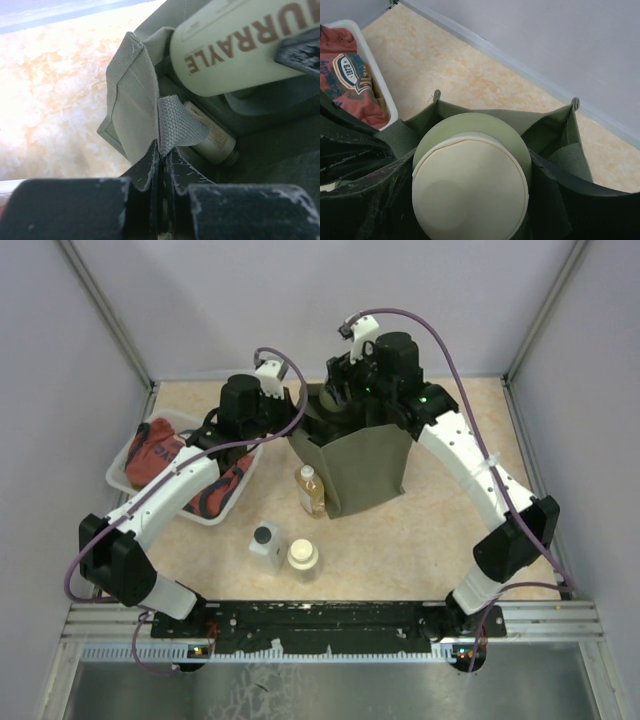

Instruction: Place the personal care products into the canvas bag

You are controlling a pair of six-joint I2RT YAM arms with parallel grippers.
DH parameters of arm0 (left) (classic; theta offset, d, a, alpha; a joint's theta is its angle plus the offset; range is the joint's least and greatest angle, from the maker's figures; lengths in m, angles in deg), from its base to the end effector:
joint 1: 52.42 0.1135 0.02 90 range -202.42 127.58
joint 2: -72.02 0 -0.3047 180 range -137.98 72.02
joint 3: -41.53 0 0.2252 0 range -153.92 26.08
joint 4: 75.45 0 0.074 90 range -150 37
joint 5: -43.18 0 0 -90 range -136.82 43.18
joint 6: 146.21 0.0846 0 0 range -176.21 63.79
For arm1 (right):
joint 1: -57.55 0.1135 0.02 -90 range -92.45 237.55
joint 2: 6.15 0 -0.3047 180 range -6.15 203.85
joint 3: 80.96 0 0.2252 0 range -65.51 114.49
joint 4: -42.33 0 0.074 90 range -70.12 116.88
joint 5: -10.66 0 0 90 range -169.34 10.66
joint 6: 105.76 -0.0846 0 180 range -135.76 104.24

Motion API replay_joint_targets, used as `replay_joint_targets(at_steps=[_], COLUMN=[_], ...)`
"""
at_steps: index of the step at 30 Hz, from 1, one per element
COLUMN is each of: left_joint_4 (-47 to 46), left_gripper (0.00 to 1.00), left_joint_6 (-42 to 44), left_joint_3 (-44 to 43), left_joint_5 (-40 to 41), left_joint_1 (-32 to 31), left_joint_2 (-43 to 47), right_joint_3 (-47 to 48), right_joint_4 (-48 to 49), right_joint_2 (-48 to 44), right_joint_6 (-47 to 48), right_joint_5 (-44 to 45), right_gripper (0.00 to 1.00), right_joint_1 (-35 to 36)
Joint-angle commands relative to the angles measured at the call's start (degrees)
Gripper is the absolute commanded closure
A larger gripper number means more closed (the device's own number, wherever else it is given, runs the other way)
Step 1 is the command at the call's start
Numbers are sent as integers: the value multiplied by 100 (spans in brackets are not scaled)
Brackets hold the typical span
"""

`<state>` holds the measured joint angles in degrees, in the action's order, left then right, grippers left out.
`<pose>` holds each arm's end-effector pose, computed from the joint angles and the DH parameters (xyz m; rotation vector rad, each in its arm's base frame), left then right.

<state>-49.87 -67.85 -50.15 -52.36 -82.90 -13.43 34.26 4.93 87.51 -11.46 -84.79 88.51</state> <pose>0.3138 -0.1942 0.3893 0.3851 1.9126 -0.5846 0.3398 0.2132 0.4571 -0.6287 1.7569 0.4113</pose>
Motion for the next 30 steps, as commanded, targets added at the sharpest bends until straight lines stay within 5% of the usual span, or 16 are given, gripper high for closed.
replay_joint_targets(at_steps=[1,8,15,30], left_joint_4=[-114,-139,-180,-302], left_gripper=[100,100,100,100], left_joint_6=[65,66,44,-35], left_joint_3=[-116,-123,-100,-74], left_joint_5=[-35,-13,-104,-336], left_joint_1=[-1,7,-1,-1], left_joint_2=[73,46,75,81], right_joint_3=[359,-1135,-1657,-568], right_joint_4=[54,594,1562,1431], right_joint_2=[-825,-1412,-879,791], right_joint_6=[-53,-390,-442,-75], right_joint_5=[106,-159,-479,-321], right_gripper=[100,100,100,100], right_joint_1=[-11,-10,-11,-1])
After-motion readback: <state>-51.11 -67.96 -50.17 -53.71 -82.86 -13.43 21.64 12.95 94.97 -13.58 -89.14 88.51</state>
